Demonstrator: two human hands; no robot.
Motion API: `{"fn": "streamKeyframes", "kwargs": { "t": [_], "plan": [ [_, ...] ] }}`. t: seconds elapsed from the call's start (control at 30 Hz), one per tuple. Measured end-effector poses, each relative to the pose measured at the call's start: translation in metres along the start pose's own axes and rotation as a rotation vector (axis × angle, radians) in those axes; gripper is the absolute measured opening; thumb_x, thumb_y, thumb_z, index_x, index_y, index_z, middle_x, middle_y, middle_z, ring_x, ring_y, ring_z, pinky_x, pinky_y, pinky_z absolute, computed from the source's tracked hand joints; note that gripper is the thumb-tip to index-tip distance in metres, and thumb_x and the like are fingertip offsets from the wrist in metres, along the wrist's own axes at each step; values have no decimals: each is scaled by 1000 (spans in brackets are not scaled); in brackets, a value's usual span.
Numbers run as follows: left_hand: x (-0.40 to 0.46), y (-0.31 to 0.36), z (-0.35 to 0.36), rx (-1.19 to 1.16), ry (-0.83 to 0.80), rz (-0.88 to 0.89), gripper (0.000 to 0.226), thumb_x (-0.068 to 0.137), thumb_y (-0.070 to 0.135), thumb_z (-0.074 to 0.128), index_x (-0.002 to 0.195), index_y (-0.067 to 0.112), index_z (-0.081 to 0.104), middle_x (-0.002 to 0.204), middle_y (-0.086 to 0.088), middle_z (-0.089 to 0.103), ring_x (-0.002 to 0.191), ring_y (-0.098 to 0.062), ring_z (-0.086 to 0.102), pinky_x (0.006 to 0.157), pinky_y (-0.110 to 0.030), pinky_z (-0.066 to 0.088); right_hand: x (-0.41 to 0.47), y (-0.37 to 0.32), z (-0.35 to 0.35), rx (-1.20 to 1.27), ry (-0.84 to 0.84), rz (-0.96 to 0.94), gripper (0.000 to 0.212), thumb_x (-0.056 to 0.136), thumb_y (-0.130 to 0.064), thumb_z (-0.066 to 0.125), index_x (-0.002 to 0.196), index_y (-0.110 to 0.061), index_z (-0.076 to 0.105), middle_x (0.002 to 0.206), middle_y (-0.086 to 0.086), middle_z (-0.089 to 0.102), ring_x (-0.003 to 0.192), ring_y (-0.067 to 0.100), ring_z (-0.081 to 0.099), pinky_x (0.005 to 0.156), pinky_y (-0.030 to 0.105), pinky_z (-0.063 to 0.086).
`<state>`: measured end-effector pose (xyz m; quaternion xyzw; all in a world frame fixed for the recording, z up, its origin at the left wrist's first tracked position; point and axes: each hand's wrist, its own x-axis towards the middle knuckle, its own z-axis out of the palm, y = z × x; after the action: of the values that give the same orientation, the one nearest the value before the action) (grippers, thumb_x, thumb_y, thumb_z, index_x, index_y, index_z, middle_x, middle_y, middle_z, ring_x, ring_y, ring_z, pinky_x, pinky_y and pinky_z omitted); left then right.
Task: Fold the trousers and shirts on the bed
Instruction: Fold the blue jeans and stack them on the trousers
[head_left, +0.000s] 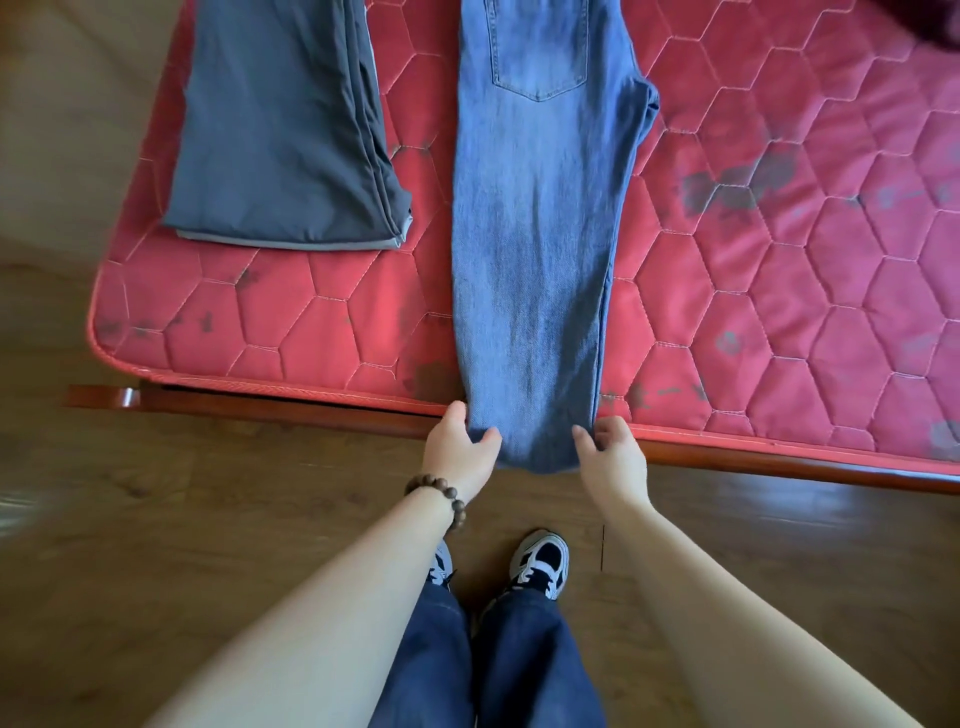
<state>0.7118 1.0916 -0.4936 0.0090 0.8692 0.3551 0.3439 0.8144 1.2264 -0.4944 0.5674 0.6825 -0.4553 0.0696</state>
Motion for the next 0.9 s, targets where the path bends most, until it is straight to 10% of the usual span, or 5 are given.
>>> {"fn": "streamKeyframes", "kwargs": {
  "t": [0.2,0.5,0.67,0.8,0.9],
  "plan": [
    [-14,-5,-24,-108,-148,-25,75,86,12,52,146,42,17,55,5,44,41,-6,39,41,-12,32,-6,16,-22,-80,-182,87,30,92,-43,52,84,-15,57,78,-5,59,75,16,55,60,28,39],
    [-31,7,-52,45,-326,102,50,83,-9,37,96,24,72,42,16,49,36,-7,35,44,-24,29,-33,20,-51,45,-346,13,38,92,-15,60,125,-31,50,92,10,71,79,22,66,68,34,55],
    [-32,37,-78,-46,-444,182,66,79,-22,36,117,22,68,120,19,59,110,19,48,97,-2,34,-33,1,-90,451,-596,0,60,90,17,34,122,-25,61,109,9,71,91,19,70,70,29,56],
    [-33,64,-85,7,-410,273,56,80,-15,49,113,26,70,96,27,57,78,8,20,55,-2,27,-26,-17,-121,328,-790,-105,60,82,22,50,121,-22,65,121,5,67,109,15,65,79,26,55],
    [-27,84,-87,75,-335,295,51,81,-9,49,99,31,75,86,6,75,53,-8,44,54,-29,43,-15,-42,-136,134,-750,-258,53,80,17,55,106,-26,74,136,-3,55,106,-1,63,79,14,52]
  ]
}}
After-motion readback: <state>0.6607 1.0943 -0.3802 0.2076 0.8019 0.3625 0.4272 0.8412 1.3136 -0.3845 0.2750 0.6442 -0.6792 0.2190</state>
